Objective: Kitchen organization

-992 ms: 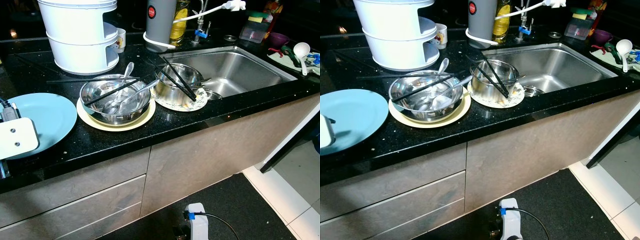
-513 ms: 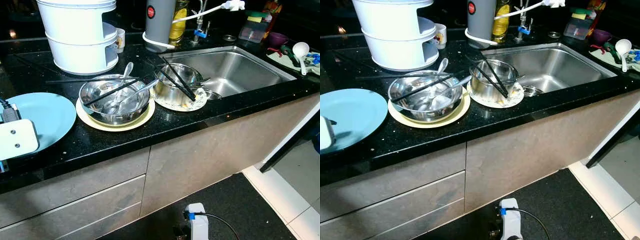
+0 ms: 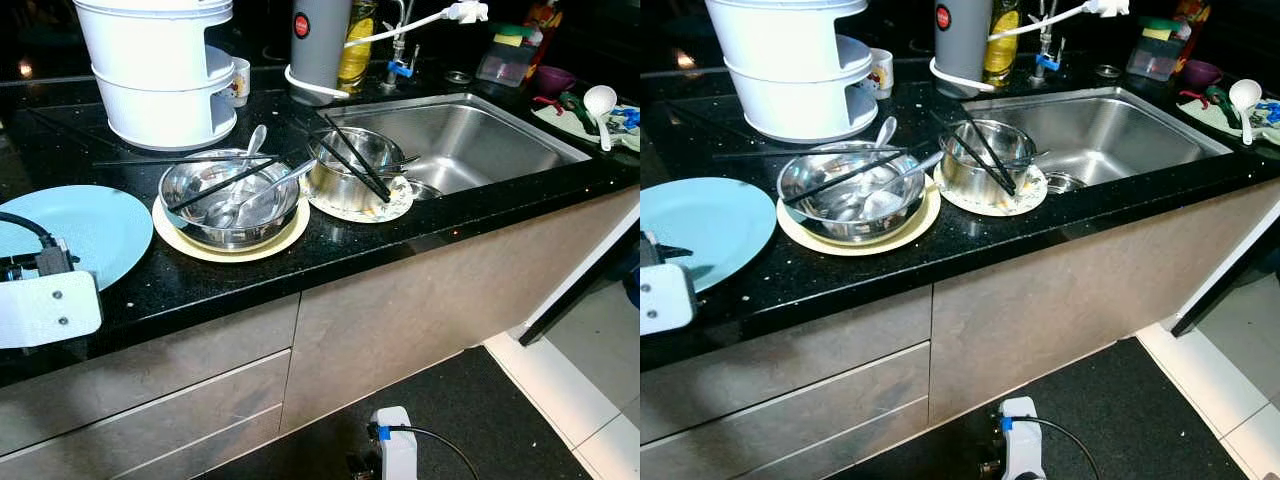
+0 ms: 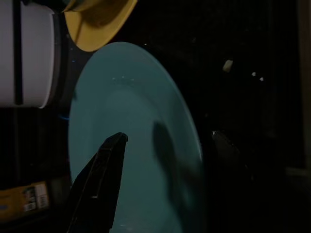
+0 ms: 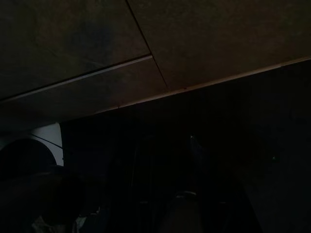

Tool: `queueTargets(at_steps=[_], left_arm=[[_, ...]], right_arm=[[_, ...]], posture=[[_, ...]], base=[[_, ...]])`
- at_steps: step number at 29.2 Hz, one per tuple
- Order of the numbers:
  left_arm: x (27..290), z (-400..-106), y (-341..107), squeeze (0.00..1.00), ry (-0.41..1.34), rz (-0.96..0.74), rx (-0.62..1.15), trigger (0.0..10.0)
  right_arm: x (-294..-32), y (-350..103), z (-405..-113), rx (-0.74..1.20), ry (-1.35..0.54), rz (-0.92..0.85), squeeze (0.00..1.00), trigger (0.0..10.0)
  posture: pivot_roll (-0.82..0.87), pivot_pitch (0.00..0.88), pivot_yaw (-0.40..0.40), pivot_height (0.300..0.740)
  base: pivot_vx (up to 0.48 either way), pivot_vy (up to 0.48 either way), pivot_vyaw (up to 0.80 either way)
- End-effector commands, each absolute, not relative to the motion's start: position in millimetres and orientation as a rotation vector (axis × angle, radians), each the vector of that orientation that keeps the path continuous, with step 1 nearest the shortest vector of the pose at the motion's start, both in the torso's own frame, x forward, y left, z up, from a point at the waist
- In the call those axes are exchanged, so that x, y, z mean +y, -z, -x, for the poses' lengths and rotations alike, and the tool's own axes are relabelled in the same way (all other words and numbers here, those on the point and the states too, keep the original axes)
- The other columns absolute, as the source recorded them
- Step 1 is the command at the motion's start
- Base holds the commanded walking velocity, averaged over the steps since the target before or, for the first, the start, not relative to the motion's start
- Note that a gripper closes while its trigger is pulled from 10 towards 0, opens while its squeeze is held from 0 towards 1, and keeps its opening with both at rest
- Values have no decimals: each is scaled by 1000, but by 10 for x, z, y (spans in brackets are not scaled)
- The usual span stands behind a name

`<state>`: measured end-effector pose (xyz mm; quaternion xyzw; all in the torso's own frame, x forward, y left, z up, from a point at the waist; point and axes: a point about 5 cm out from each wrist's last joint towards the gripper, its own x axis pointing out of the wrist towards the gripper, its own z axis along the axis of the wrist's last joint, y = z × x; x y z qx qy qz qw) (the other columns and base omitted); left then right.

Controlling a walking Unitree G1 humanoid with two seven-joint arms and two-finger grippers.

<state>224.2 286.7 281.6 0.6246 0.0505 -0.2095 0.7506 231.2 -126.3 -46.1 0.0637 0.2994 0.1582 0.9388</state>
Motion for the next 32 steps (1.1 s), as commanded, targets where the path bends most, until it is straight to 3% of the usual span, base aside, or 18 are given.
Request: queueTargets(at_steps=[1, 9, 10, 11, 12, 13, 15, 32], left_arm=[[2834, -2264, -2742, 0, 465, -1375, 114, 10000], [2870, -2271, -2715, 0, 425, -1397, 140, 10000], [2882, -2273, -2702, 0, 421, -1398, 144, 9647], [2892, -2275, -2692, 0, 418, -1398, 146, 7451], [2901, -2278, -2682, 0, 414, -1399, 149, 3020], [2901, -2278, -2682, 0, 414, -1399, 149, 3020], [2910, -2283, -2672, 0, 412, -1398, 153, 0], [2897, -2287, -2664, 0, 428, -1388, 150, 0]], right_arm=[[-1298, 513, -2242, 643, -319, -120, 0, 10000], [-1293, 514, -2240, 643, -318, -122, 0, 10000], [-1291, 514, -2240, 643, -318, -122, 0, 10000], [-1289, 515, -2239, 643, -318, -122, 0, 10000], [-1290, 515, -2238, 643, -318, -122, 0, 10000], [-1290, 515, -2238, 643, -318, -122, 0, 10000], [-1291, 516, -2237, 644, -317, -122, 0, 10000], [-1285, 516, -2239, 644, -317, -124, 0, 10000]], posture=[[21, 155, -94, 740], [20, 162, -94, 740], [21, 163, -94, 740], [21, 164, -94, 740], [21, 164, -94, 740], [21, 164, -94, 740], [21, 165, -94, 740], [25, 165, -92, 740]], base=[[0, 0, 0], [0, 0, 0], [0, 0, 0], [0, 0, 0], [0, 0, 0], [0, 0, 0], [0, 0, 0], [0, 0, 0]])
